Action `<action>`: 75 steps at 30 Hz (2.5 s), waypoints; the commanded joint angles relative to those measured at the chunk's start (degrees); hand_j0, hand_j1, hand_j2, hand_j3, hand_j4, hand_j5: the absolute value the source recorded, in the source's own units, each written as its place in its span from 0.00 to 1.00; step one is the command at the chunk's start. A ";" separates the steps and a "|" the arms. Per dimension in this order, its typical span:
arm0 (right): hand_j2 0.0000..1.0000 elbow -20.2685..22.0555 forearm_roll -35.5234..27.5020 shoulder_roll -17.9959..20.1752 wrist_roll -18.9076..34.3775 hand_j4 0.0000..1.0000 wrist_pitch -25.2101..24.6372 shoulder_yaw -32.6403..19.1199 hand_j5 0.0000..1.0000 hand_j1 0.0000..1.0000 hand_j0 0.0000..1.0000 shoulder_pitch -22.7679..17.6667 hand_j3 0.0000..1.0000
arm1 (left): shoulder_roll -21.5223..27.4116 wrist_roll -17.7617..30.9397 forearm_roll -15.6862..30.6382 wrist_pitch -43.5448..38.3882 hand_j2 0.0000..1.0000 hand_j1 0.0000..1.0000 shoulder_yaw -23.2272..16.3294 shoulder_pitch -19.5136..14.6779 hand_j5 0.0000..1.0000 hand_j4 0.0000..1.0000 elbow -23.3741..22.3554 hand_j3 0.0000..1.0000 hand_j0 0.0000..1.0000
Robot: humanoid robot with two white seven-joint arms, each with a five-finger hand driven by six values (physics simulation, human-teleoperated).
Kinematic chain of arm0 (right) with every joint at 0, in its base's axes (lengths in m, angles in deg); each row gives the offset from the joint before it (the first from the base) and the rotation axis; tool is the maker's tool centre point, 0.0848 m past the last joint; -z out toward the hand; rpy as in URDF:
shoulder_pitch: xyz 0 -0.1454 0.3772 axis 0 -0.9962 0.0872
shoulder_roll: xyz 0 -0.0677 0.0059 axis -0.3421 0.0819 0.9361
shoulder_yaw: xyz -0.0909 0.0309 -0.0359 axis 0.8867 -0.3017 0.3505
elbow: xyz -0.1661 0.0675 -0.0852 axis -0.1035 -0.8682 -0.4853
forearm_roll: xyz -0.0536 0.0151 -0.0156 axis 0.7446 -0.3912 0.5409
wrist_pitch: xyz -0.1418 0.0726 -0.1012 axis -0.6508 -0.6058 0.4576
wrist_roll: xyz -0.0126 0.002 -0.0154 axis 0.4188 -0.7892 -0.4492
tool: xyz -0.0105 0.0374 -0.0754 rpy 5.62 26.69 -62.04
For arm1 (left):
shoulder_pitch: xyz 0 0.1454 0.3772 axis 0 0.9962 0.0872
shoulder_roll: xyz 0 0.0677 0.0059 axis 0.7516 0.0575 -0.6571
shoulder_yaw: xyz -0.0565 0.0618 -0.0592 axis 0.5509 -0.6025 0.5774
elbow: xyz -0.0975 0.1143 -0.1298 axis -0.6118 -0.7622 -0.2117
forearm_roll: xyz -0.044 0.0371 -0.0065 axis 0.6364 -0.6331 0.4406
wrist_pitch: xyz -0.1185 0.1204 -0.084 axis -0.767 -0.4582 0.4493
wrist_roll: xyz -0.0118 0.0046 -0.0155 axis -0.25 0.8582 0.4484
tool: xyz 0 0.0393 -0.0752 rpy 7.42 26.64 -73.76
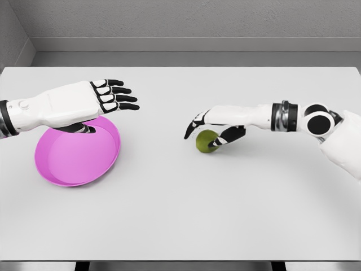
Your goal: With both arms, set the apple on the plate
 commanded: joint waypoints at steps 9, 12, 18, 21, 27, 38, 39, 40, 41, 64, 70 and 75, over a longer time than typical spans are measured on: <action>1.00 -4.95 -0.55 8.01 -0.01 1.00 -0.13 -29.64 1.00 1.00 1.00 -10.28 1.00 | 0.06 -0.03 0.37 -0.04 1.00 1.00 0.06 0.00 1.00 1.00 0.00 1.00 1.00; 1.00 -5.03 -0.55 8.45 -0.01 1.00 -0.13 -30.96 1.00 1.00 1.00 -11.07 1.00 | 0.06 0.05 0.28 -0.04 1.00 1.00 0.06 0.00 1.00 1.00 0.00 1.00 1.00; 1.00 -5.03 -0.63 10.03 -0.01 1.00 -0.13 -32.90 1.00 1.00 1.00 -12.39 1.00 | -10.14 15.08 0.54 -0.04 1.00 1.00 -2.05 -3.60 1.00 1.00 0.00 1.00 1.00; 1.00 -5.03 -0.63 10.12 -0.01 1.00 -0.13 -34.83 1.00 1.00 1.00 -13.53 1.00 | -14.44 15.35 0.63 -0.04 1.00 1.00 -2.67 -6.06 1.00 1.00 0.00 1.00 1.00; 1.00 -4.95 -0.63 10.12 -0.01 1.00 -0.13 -35.01 1.00 1.00 1.00 -13.97 1.00 | -23.49 15.35 -0.24 -0.04 1.00 1.00 -4.60 -8.70 1.00 1.00 -8.16 1.00 1.00; 1.00 -4.95 -0.63 10.04 -0.01 1.00 -0.13 -36.06 1.00 1.00 1.00 -13.89 1.00 | -27.89 15.35 -6.05 -0.04 1.00 1.00 -11.54 -10.55 1.00 1.00 -14.76 1.00 1.00; 1.00 -4.95 -0.63 10.04 -0.01 1.00 -0.13 -35.97 1.00 1.00 1.00 -13.89 1.00 | -28.51 15.35 -7.10 -0.04 1.00 1.00 -11.54 -10.99 1.00 1.00 -14.85 1.00 1.00; 1.00 -4.86 -0.63 10.04 -0.01 1.00 -0.13 -35.97 1.00 1.00 1.00 -13.80 1.00 | -28.77 15.35 -7.45 -0.04 1.00 1.00 -11.63 -11.08 1.00 1.00 -14.85 1.00 1.00; 1.00 -4.86 -0.63 10.04 -0.01 1.00 -0.13 -36.06 1.00 1.00 1.00 -13.80 1.00 | -28.86 15.35 -8.77 -0.04 1.00 1.00 -11.81 -11.16 1.00 1.00 -14.85 1.00 1.00; 1.00 -4.60 -0.63 9.86 -0.01 1.00 -0.13 -35.97 1.00 1.00 1.00 -13.80 1.00 | -32.81 15.35 -11.85 -0.04 1.00 1.00 -13.83 -12.04 1.00 1.00 -21.18 1.00 1.00; 1.00 -4.51 -0.63 9.77 -0.01 1.00 -0.13 -35.89 1.00 1.00 1.00 -13.80 1.00 | -32.81 15.35 -11.94 -0.04 1.00 1.00 -14.53 -12.13 1.00 1.00 -21.71 1.00 1.00; 1.00 -4.51 -0.63 9.68 -0.01 1.00 -0.13 -35.89 1.00 1.00 1.00 -13.80 1.00 | -33.78 15.35 -11.94 -0.04 1.00 1.00 -14.53 -12.66 1.00 1.00 -24.69 1.00 1.00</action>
